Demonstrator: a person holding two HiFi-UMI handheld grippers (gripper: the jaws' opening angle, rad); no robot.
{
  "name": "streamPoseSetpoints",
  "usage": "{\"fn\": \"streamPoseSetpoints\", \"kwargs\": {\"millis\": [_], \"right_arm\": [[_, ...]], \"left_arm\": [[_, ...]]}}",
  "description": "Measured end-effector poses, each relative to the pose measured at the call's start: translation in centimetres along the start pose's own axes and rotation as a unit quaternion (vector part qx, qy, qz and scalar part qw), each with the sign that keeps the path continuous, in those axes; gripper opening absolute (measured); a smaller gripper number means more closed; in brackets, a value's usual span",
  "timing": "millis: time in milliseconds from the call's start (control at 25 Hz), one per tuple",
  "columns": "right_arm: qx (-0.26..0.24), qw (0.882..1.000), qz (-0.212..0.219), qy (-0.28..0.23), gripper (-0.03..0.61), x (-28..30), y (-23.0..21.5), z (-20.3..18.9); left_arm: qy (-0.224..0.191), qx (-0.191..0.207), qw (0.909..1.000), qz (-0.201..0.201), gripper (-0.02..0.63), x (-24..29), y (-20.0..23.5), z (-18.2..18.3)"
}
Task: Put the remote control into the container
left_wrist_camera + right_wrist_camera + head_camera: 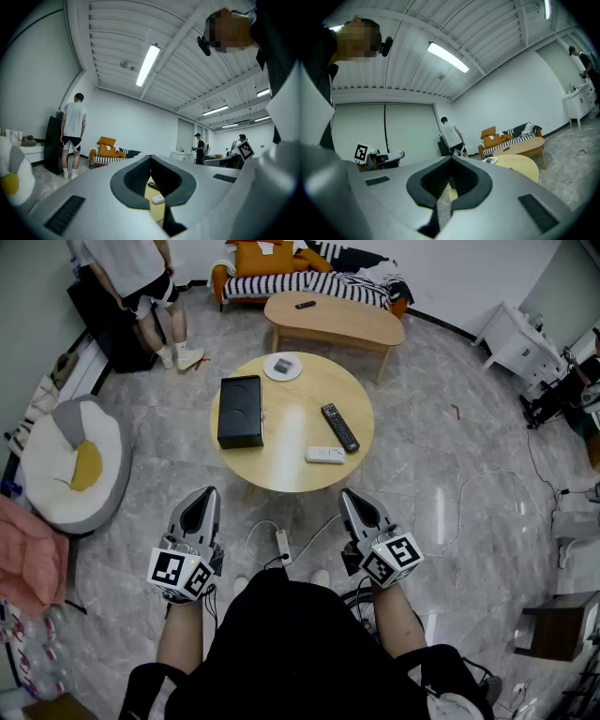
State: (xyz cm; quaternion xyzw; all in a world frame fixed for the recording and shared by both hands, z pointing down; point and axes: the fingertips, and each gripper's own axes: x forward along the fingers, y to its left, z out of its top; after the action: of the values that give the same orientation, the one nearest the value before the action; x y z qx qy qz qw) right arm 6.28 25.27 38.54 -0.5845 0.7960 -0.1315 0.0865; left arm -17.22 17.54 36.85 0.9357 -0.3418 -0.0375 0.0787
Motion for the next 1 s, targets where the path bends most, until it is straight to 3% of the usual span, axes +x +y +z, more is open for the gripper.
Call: {"fn": "streamPoseSetpoints", "kwargs": {"millis": [280,640,1000], "right_arm": [[0.010,1.000,-0.001,0.003,0.008,-0.3,-0.1,0.1],[0.016,1.000,0.011,0.022,0.008,2.0,3.2,-1.4],[0.014,1.000,-0.021,-0.002,0.008,5.3,7.7,-1.9]], "left_arm": [[-0.005,-0.010,0.9999,0.010,0.008,-1.3,0.4,-0.1],[-0.008,-0.017,0.9995,0.026,0.008,-5.1,4.2,-0.1],[-0.005,-0.017,0.9998,0.005,0.008,-8.1,9.4,1.2]]}}
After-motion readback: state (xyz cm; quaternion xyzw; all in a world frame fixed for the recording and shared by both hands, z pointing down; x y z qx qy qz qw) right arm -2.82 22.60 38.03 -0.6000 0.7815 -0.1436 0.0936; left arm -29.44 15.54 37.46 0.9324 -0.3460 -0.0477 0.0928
